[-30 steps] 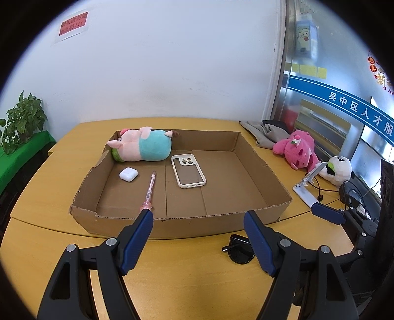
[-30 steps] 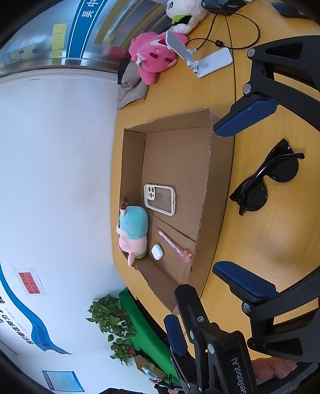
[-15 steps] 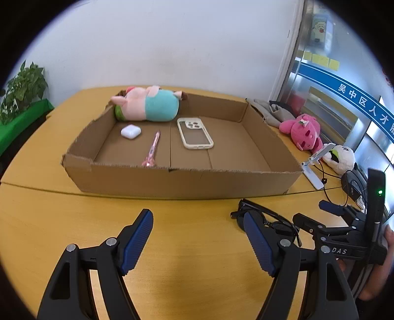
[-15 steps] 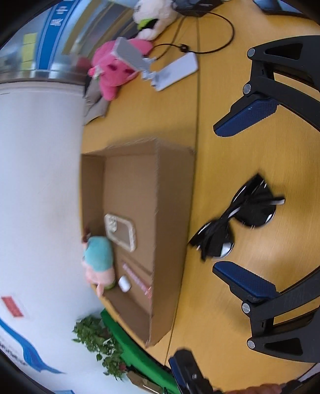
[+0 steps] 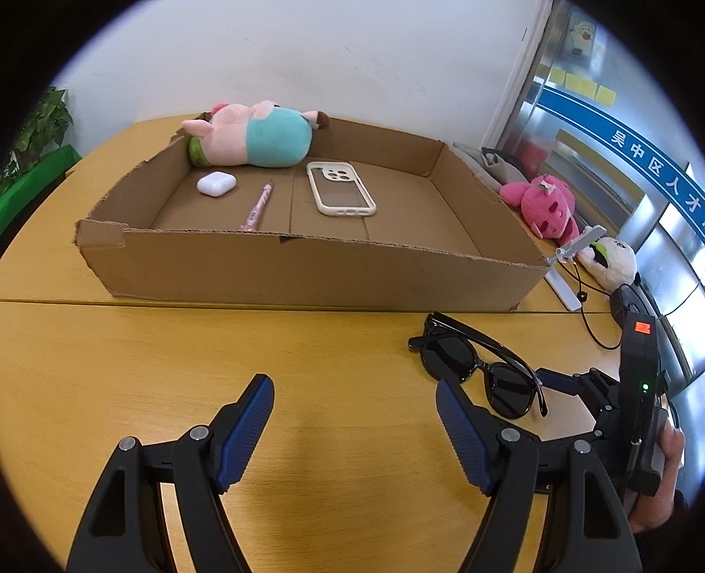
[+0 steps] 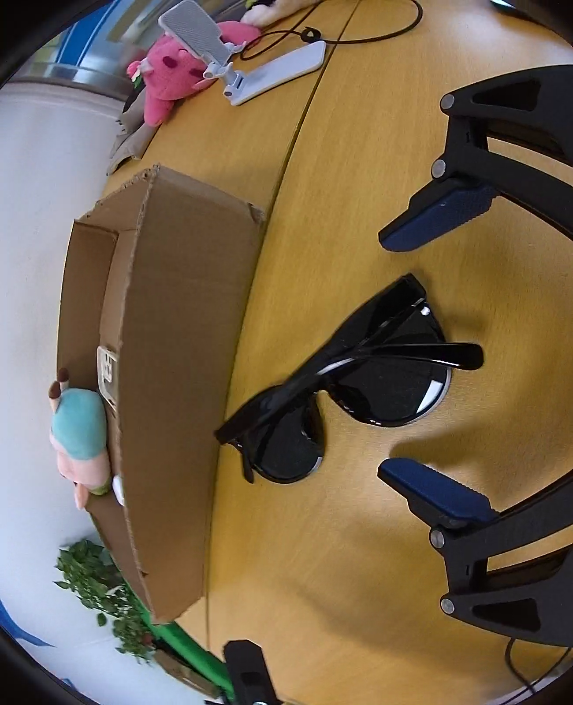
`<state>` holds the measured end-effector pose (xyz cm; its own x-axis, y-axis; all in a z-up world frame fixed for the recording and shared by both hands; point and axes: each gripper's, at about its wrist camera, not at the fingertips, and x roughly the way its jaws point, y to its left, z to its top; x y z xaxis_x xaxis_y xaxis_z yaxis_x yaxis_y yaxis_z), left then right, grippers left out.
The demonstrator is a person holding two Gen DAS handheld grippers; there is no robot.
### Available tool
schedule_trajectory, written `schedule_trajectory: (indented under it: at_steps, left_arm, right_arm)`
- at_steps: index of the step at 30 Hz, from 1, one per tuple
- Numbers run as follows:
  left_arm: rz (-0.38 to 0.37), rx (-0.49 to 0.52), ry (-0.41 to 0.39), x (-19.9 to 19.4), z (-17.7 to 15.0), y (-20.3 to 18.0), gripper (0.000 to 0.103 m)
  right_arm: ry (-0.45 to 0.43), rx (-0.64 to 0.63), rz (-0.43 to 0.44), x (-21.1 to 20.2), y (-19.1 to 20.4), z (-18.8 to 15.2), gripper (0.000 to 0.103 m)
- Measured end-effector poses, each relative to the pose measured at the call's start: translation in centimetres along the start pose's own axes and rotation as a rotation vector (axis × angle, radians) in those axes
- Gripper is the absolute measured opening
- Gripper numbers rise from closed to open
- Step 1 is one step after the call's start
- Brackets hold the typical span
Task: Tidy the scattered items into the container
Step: 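Move the right tool back to the black sunglasses on the table, then close the right tool on the sunglasses' bridge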
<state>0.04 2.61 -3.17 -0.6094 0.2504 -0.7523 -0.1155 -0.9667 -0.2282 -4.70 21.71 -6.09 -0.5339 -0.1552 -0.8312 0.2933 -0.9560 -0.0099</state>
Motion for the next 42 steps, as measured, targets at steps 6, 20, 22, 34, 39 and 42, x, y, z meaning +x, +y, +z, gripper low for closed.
schedule_trajectory:
  at_steps: [6,20,22,34,39,42]
  left_arm:
    - [-0.014,0.009,0.024,0.9,-0.2,-0.7,0.076]
    - [-0.088,-0.009,0.091,3.1,0.3,-1.7,0.076]
    - [-0.107,-0.018,0.104,3.5,0.3,-1.9,0.076]
    - [-0.322,-0.108,0.237,9.0,0.6,-4.9,0.075]
    - [-0.291,-0.091,0.230,8.9,0.4,-5.4,0.061]
    - [-0.300,-0.101,0.230,8.9,0.4,-5.1,0.060]
  right_arm:
    - [0.030,-0.032,0.069,-1.6,1.7,-1.1,0.084]
    - [0.021,-0.037,0.020,-0.1,1.9,0.6,0.083]
    - [0.005,-0.042,0.027,-0.2,2.1,0.7,0.070]
    - [-0.039,-0.019,0.053,-1.3,4.0,-1.0,0.060]
    - [-0.066,0.001,0.055,-1.9,4.2,-1.8,0.060]
    - [-0.077,0.010,0.058,-2.1,4.0,-2.0,0.060]
